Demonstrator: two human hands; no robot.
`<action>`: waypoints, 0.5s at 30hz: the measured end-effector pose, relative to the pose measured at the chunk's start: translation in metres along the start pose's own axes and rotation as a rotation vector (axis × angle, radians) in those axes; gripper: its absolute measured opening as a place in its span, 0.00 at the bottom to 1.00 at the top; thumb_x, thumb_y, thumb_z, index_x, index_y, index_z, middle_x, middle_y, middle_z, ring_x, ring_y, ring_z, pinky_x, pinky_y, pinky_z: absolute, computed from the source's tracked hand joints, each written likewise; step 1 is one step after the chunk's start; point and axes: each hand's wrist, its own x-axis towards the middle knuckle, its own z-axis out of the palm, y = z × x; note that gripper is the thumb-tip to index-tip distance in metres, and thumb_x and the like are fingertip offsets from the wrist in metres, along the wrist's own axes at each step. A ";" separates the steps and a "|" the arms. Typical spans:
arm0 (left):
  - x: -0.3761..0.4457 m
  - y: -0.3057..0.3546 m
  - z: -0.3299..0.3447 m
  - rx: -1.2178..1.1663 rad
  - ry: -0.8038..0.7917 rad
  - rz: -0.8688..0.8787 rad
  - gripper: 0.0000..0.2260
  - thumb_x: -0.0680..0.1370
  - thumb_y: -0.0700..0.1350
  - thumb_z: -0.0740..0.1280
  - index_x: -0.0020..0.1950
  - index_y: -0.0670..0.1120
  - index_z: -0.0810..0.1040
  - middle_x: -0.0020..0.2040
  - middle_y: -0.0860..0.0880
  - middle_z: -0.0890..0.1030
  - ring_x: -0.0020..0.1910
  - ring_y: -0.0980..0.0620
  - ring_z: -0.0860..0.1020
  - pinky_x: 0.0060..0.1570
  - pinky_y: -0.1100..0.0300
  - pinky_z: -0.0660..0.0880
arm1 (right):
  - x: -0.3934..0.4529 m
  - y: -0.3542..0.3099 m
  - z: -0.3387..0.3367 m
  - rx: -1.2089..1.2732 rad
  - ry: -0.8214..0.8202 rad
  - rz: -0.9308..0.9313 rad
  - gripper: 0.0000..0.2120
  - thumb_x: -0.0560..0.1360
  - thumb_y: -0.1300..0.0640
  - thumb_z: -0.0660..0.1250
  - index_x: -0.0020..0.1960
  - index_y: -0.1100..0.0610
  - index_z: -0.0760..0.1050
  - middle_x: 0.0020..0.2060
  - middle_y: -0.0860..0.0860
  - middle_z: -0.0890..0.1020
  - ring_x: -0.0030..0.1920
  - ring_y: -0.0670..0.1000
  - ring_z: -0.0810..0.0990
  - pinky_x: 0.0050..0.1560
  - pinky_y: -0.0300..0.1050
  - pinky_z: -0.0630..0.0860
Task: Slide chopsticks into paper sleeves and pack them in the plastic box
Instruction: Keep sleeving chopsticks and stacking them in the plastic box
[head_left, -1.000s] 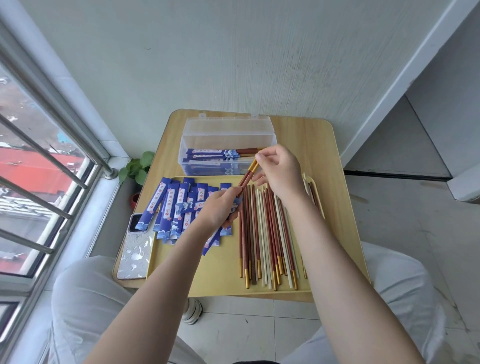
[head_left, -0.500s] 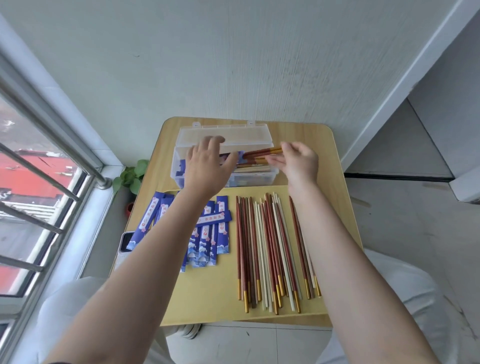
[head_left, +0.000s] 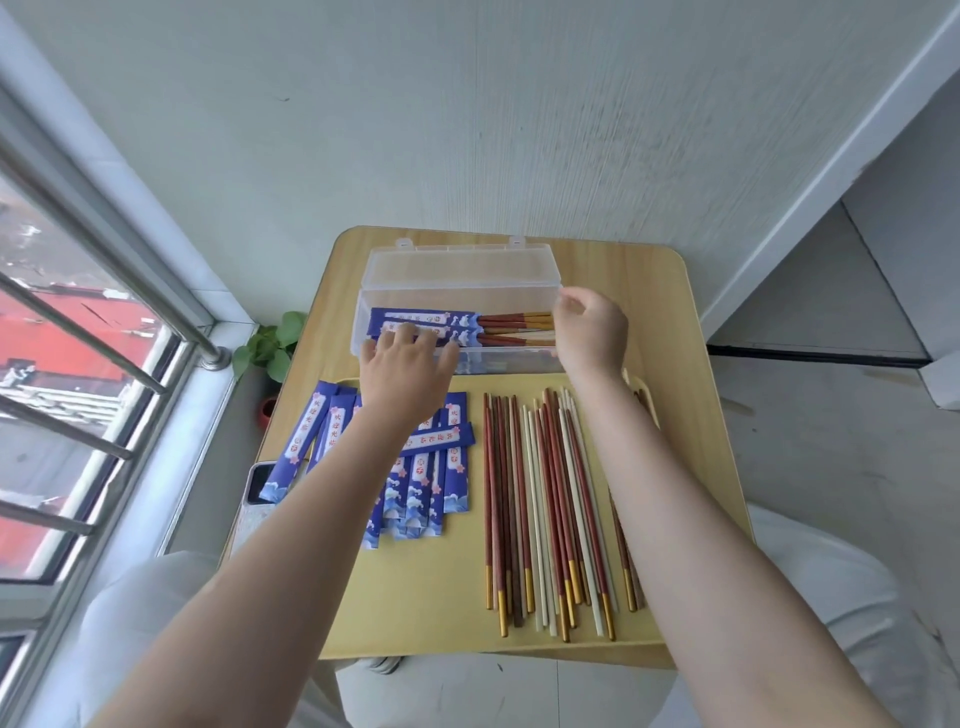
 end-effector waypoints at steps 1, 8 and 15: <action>0.000 0.000 -0.001 0.013 -0.006 -0.006 0.24 0.83 0.59 0.50 0.72 0.51 0.72 0.70 0.47 0.73 0.69 0.45 0.69 0.70 0.46 0.60 | 0.000 0.001 -0.003 -0.068 -0.007 -0.063 0.14 0.82 0.58 0.60 0.62 0.57 0.81 0.59 0.52 0.83 0.55 0.54 0.83 0.54 0.41 0.77; 0.010 0.005 -0.007 0.008 -0.027 -0.020 0.27 0.82 0.62 0.50 0.76 0.50 0.67 0.76 0.44 0.67 0.76 0.44 0.61 0.71 0.46 0.60 | -0.004 0.000 0.002 -0.633 -0.377 -0.350 0.16 0.82 0.57 0.56 0.58 0.54 0.82 0.53 0.51 0.83 0.47 0.53 0.80 0.39 0.44 0.74; 0.004 0.005 -0.018 0.009 0.062 0.008 0.21 0.82 0.56 0.55 0.65 0.45 0.77 0.65 0.44 0.74 0.65 0.44 0.70 0.66 0.49 0.64 | -0.028 -0.013 -0.004 -0.477 -0.217 -0.425 0.07 0.81 0.59 0.59 0.52 0.58 0.76 0.50 0.51 0.78 0.42 0.53 0.77 0.37 0.45 0.71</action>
